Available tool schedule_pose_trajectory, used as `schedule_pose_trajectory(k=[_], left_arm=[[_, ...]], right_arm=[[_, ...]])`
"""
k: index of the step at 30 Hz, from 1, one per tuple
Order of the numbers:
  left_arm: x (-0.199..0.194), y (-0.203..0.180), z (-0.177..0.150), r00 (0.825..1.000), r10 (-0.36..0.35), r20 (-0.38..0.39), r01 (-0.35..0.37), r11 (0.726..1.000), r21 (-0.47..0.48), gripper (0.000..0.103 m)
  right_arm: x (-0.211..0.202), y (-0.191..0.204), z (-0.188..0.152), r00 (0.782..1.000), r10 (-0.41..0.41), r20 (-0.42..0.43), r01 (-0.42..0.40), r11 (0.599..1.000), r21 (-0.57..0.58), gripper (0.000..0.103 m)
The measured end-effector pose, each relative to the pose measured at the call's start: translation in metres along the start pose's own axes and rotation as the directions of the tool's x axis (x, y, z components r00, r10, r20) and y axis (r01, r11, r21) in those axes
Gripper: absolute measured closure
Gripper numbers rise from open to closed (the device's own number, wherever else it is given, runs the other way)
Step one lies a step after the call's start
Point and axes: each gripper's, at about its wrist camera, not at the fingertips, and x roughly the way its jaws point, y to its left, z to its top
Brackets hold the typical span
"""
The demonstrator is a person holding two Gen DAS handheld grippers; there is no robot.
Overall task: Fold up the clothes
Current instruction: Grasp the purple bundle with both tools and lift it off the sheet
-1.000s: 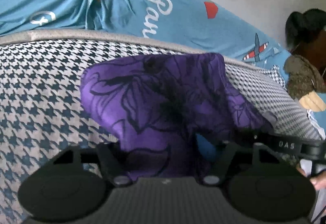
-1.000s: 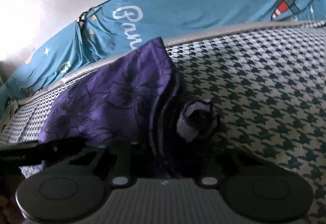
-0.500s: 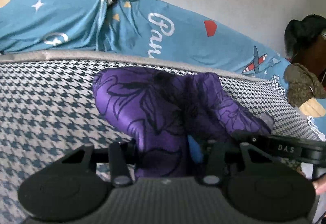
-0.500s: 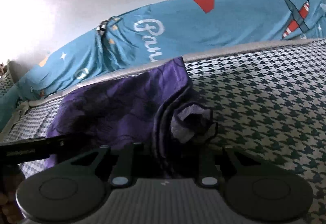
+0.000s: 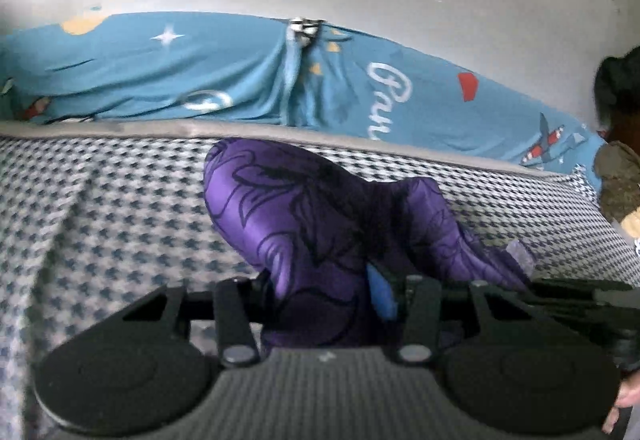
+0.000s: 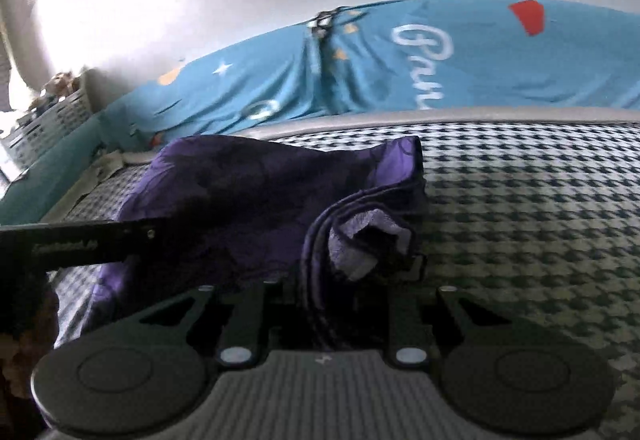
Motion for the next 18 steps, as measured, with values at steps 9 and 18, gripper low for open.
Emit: schedule_pose_trajectory(k=[9,18], left_arm=[[-0.03,0.026,-0.018,0.998,0.055,-0.022,-0.056,0.997,-0.056,0.059],[-0.014,0.034,-0.032,0.993,0.072,-0.091,-0.08,0.993,-0.092,0.039]], right_arm=[[0.003,0.027,-0.012,1.0,0.005,-0.012,-0.005,1.0,0.007,0.08],[0.006,0.036,-0.019,0.998,-0.048,-0.034,0.049,0.999,0.024,0.06]])
